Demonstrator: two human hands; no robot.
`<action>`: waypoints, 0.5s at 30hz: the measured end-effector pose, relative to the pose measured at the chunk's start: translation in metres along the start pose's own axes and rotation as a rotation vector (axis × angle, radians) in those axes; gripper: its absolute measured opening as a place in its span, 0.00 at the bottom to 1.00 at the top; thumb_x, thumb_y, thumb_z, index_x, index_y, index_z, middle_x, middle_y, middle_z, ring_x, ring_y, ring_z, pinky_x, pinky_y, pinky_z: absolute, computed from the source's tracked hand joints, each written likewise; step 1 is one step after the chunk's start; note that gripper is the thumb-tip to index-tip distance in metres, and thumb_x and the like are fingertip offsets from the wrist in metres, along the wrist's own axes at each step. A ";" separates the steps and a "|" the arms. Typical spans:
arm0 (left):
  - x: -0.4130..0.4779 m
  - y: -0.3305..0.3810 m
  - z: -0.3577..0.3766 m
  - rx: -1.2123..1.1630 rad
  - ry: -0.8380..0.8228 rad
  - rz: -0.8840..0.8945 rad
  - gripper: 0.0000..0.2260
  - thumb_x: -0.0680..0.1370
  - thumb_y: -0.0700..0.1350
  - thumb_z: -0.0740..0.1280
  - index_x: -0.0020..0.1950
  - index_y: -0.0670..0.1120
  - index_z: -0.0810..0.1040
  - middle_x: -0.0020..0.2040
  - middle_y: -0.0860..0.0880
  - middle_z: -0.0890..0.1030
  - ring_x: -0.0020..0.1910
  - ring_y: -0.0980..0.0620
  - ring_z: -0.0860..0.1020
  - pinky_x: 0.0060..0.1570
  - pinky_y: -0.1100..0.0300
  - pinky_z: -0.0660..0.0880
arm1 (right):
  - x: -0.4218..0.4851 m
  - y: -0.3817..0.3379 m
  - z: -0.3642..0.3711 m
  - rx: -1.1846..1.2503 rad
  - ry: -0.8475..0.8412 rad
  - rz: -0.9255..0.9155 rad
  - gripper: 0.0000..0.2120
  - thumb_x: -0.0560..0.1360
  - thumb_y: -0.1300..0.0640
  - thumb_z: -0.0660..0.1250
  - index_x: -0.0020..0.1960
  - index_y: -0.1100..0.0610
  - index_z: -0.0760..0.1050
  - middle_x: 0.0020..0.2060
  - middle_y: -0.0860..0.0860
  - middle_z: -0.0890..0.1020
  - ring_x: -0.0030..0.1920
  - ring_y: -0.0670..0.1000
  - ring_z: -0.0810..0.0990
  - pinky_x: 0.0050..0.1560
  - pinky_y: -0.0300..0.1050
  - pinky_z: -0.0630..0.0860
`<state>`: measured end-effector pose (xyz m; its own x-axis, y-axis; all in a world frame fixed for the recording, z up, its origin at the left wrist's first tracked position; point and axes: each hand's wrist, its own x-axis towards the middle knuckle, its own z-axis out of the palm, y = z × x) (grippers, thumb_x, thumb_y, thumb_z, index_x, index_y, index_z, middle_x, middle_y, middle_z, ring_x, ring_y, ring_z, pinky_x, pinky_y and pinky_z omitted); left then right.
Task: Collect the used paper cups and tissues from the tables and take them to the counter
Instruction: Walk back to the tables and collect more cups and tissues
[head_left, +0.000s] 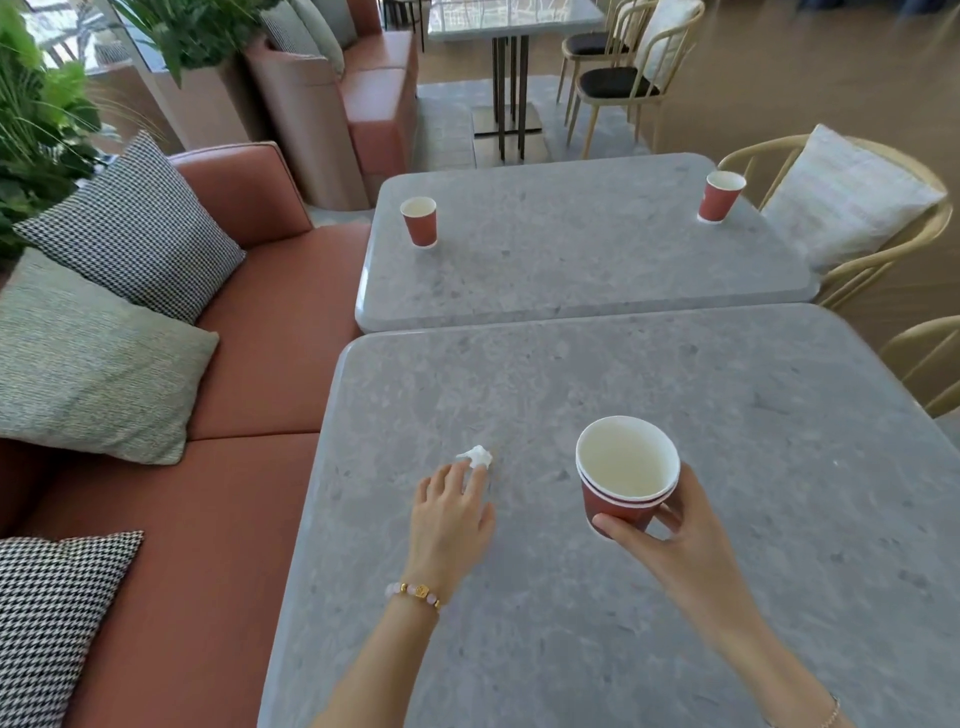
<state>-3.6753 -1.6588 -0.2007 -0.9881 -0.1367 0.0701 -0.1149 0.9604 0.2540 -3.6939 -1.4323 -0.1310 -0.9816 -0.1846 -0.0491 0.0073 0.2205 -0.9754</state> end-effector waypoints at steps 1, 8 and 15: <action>0.005 -0.002 0.004 0.011 -0.025 -0.012 0.21 0.69 0.42 0.71 0.62 0.43 0.76 0.60 0.44 0.78 0.57 0.42 0.77 0.53 0.49 0.74 | 0.002 0.001 -0.001 0.004 0.001 0.009 0.32 0.61 0.57 0.80 0.52 0.30 0.70 0.51 0.32 0.79 0.52 0.35 0.79 0.50 0.36 0.71; 0.040 -0.010 0.024 0.107 -0.135 0.001 0.23 0.79 0.44 0.58 0.74 0.51 0.60 0.75 0.49 0.59 0.72 0.50 0.60 0.67 0.54 0.60 | 0.007 0.012 -0.012 0.008 0.014 0.064 0.32 0.62 0.58 0.80 0.53 0.31 0.70 0.51 0.33 0.80 0.53 0.34 0.79 0.50 0.39 0.72; 0.056 -0.006 0.034 0.066 -0.113 0.013 0.18 0.73 0.32 0.60 0.61 0.44 0.75 0.61 0.45 0.75 0.55 0.44 0.75 0.51 0.52 0.69 | 0.008 0.017 -0.025 -0.005 0.065 0.102 0.33 0.61 0.57 0.80 0.52 0.29 0.70 0.51 0.31 0.79 0.52 0.32 0.78 0.49 0.36 0.71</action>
<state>-3.7329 -1.6641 -0.2308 -0.9943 -0.0996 -0.0374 -0.1050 0.9763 0.1894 -3.7064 -1.4065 -0.1426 -0.9861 -0.0982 -0.1338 0.1071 0.2399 -0.9649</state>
